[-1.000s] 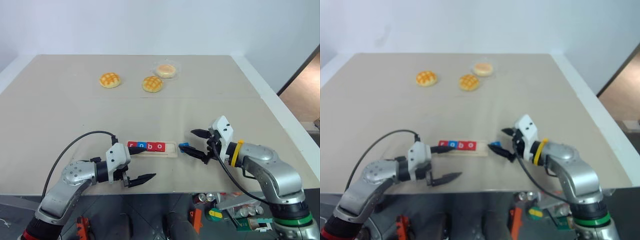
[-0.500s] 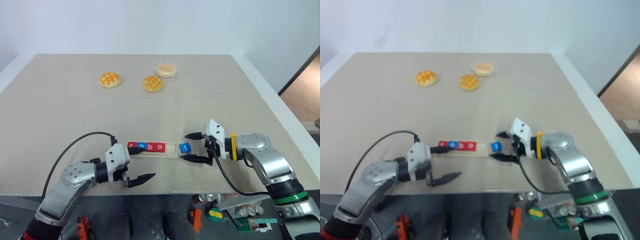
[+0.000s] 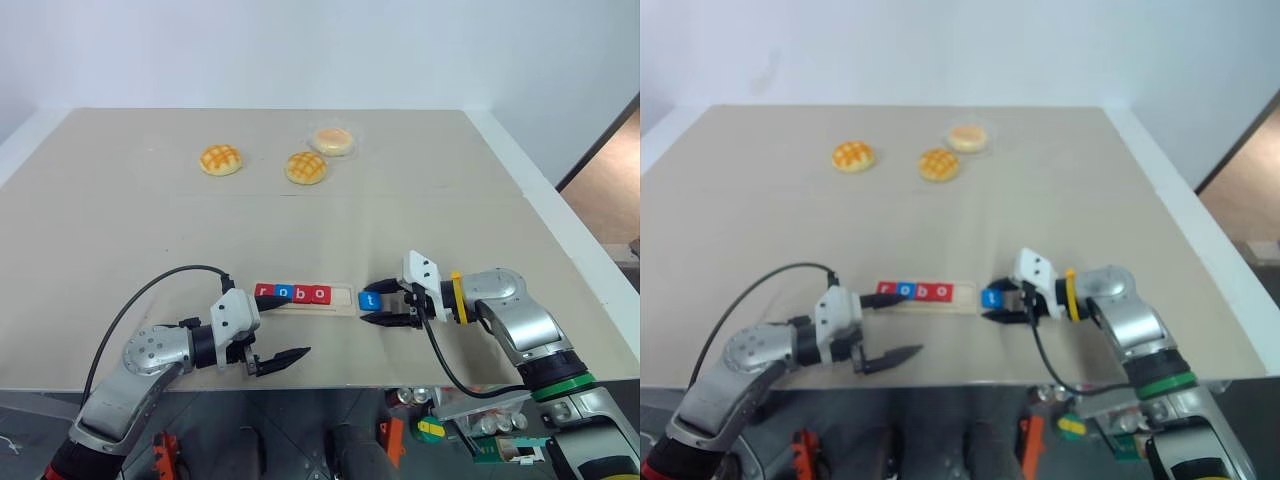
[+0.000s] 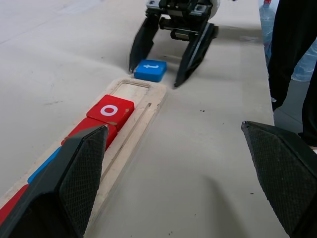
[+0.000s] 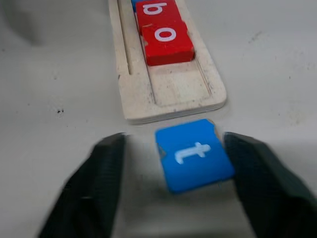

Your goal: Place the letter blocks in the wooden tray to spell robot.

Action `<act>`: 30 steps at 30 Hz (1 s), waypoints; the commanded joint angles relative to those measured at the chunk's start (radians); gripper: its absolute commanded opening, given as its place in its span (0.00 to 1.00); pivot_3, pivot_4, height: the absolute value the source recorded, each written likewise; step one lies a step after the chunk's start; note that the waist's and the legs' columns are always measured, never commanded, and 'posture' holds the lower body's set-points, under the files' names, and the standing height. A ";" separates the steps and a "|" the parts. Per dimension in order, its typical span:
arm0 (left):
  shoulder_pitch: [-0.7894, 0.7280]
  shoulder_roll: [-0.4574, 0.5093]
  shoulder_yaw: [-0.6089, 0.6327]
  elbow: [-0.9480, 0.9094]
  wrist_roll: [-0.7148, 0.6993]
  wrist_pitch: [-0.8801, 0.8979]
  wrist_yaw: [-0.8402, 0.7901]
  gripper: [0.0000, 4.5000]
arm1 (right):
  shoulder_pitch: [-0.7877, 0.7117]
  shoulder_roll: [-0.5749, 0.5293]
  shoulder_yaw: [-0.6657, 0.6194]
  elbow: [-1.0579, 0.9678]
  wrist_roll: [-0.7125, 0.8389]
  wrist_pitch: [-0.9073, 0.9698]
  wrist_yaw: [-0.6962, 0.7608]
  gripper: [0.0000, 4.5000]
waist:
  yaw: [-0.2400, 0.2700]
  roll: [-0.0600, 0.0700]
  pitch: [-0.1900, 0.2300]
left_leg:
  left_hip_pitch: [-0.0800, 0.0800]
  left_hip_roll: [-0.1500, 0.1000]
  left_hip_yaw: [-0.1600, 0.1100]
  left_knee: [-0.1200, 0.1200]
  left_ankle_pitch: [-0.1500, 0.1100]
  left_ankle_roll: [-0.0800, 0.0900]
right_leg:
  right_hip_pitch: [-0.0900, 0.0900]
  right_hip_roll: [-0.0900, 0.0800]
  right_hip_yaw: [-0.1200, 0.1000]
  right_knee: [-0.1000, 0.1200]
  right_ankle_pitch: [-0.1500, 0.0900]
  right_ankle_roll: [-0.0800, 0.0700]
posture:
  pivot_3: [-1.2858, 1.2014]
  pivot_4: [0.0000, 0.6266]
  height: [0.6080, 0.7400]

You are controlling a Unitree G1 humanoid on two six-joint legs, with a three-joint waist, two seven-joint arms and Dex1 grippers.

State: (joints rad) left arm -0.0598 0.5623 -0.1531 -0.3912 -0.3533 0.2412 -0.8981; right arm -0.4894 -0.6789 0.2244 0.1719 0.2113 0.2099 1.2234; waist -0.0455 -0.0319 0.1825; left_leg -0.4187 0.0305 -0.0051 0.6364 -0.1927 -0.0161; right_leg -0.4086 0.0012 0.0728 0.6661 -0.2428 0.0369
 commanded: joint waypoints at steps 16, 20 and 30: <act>-0.021 -0.008 0.007 -0.005 -0.007 -0.038 -0.017 1.00 | 0.154 -0.044 -0.101 -0.252 0.061 0.163 -0.088 0.28 | 0.001 0.000 0.000 | 0.000 0.000 0.000 0.000 0.000 0.000 | 0.000 0.000 0.000 0.000 0.000 0.000 | 0.52 0.24 1.00; -0.029 -0.005 0.003 0.010 -0.010 -0.046 -0.035 1.00 | 0.166 -0.043 -0.101 -0.278 0.069 0.184 -0.108 0.28 | 0.000 0.000 0.000 | 0.000 0.000 0.000 0.000 0.000 0.000 | 0.000 0.000 0.000 0.000 0.000 0.000 | 0.52 0.24 1.00; -0.033 -0.007 0.009 0.020 0.000 -0.048 -0.035 1.00 | 0.154 -0.054 -0.143 -0.301 0.086 0.208 -0.150 0.28 | 0.000 0.000 0.000 | 0.000 0.000 0.000 0.000 0.000 0.000 | 0.000 0.000 0.000 0.000 0.000 0.000 | 0.52 0.24 1.00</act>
State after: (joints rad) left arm -0.0851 0.5585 -0.1565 -0.3613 -0.3531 0.2126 -0.9412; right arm -0.3237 -0.7159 0.1397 -0.0859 0.2723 0.4048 1.0859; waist -0.0450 -0.0318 0.1824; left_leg -0.4184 0.0306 -0.0051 0.6365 -0.1927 -0.0161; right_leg -0.4084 0.0013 0.0727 0.6662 -0.2427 0.0369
